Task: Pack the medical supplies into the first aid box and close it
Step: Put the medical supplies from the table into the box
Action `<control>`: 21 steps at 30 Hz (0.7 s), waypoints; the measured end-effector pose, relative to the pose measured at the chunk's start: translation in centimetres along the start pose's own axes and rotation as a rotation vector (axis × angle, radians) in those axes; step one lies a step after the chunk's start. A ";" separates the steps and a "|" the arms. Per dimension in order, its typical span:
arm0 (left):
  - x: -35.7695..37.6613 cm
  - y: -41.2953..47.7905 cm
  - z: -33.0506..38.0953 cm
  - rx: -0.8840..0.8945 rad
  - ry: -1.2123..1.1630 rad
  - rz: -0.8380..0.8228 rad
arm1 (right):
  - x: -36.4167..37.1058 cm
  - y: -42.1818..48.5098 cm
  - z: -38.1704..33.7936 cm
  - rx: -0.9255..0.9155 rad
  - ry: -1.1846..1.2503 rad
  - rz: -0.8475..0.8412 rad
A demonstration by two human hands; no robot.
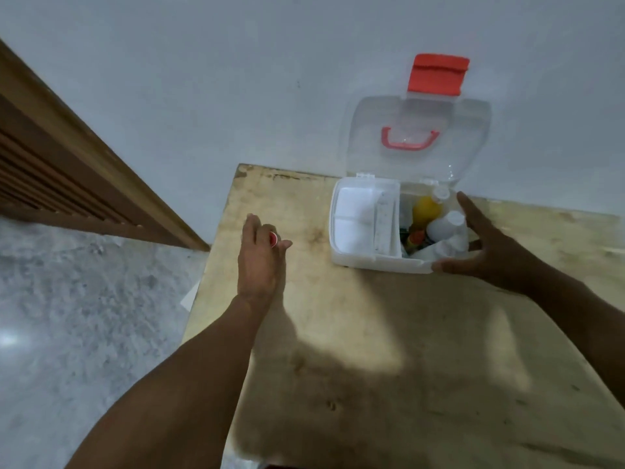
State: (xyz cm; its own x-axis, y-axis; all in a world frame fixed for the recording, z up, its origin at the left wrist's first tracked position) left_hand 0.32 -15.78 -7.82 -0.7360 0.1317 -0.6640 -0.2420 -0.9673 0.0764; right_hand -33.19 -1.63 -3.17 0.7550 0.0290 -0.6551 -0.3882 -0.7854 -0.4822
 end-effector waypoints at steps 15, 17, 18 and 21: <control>-2.1 3.3 11.7 0.238 0.032 0.052 | -0.2 -1.5 -1.2 -0.118 0.180 -0.065; -1.4 3.0 13.4 0.236 0.018 0.044 | -0.6 -1.9 -2.1 -0.163 0.145 -0.076; -1.1 2.8 14.1 0.238 0.025 0.043 | -0.7 -2.0 -2.4 -0.183 0.126 -0.079; 0.1 2.1 15.2 0.244 0.087 0.018 | -0.9 -2.2 -2.8 -0.226 0.107 -0.084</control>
State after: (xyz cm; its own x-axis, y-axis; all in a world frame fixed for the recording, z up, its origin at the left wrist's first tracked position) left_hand -9.83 -14.53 3.58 -0.6869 0.0853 -0.7217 -0.3825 -0.8869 0.2592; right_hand -31.53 -1.71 0.12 0.8360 0.0434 -0.5471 -0.2034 -0.9014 -0.3824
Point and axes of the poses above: each hand's wrist, its own y-axis towards the middle knuckle, its own x-axis out of the palm, z = x × y, the point moved 7 cm from there along y, towards the middle knuckle, and after that the axes turned 10 degrees about x, right-handed, at the moved point
